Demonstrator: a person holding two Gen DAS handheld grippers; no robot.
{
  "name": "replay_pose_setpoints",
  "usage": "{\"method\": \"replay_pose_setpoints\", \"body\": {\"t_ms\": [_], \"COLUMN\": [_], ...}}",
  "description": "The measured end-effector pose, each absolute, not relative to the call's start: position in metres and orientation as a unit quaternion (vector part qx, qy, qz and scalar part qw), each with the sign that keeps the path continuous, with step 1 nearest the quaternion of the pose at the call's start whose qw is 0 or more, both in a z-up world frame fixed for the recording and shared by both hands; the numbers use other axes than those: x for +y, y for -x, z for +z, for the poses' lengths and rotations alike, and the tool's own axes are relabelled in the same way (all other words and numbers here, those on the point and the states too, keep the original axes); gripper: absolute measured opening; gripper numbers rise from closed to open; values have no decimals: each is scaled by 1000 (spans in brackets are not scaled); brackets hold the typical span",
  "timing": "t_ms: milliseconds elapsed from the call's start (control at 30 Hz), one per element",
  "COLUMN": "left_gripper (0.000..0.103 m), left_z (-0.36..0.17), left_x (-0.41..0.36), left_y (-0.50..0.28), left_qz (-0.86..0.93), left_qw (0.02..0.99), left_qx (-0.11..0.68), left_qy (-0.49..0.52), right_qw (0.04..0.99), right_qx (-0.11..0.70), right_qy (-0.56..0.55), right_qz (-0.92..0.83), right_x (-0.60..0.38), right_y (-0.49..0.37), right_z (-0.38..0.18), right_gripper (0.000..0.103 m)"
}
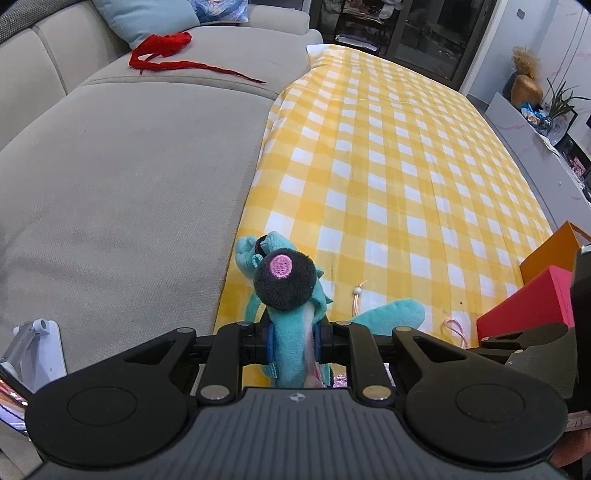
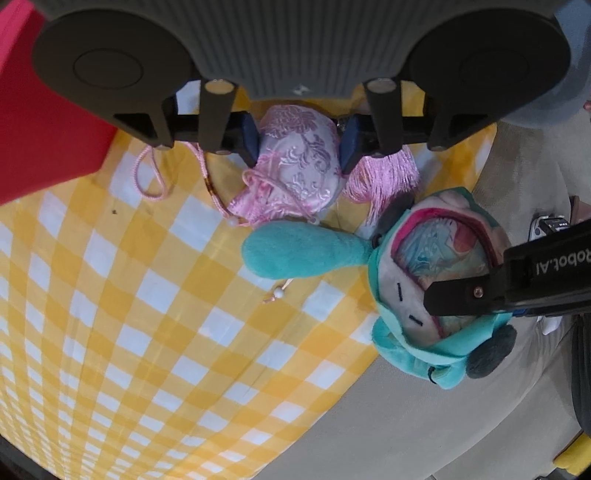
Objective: Organize soft objects
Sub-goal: 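Close the right tool on the pink drawstring pouch, then carry the doll and the pink pouch over the white box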
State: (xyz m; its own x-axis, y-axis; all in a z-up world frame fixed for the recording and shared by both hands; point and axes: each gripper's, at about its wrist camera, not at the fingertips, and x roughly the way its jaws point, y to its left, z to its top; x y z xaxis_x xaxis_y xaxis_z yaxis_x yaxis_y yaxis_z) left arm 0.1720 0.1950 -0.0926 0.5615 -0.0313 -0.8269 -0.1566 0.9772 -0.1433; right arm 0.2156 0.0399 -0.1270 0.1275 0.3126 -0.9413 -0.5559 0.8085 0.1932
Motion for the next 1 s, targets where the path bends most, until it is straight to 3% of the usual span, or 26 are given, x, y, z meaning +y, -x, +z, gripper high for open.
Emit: {"method": "replay_pose_setpoints", "body": {"t_ms": [700, 1000], "left_gripper": [21, 21], "left_z": [-31, -2], "left_x": [126, 78], "left_y": [-104, -74], "left_qz": [-25, -98], "left_qw": [897, 898], "left_qx": [434, 420], "left_qy": [83, 87], "right_qw": [818, 848], "right_qx": [484, 464], "right_qy": [46, 46], "right_qz": [307, 250], "right_x": [-66, -133], "right_y": [-111, -72], "right_z": [-17, -3], "right_gripper": [44, 45]}}
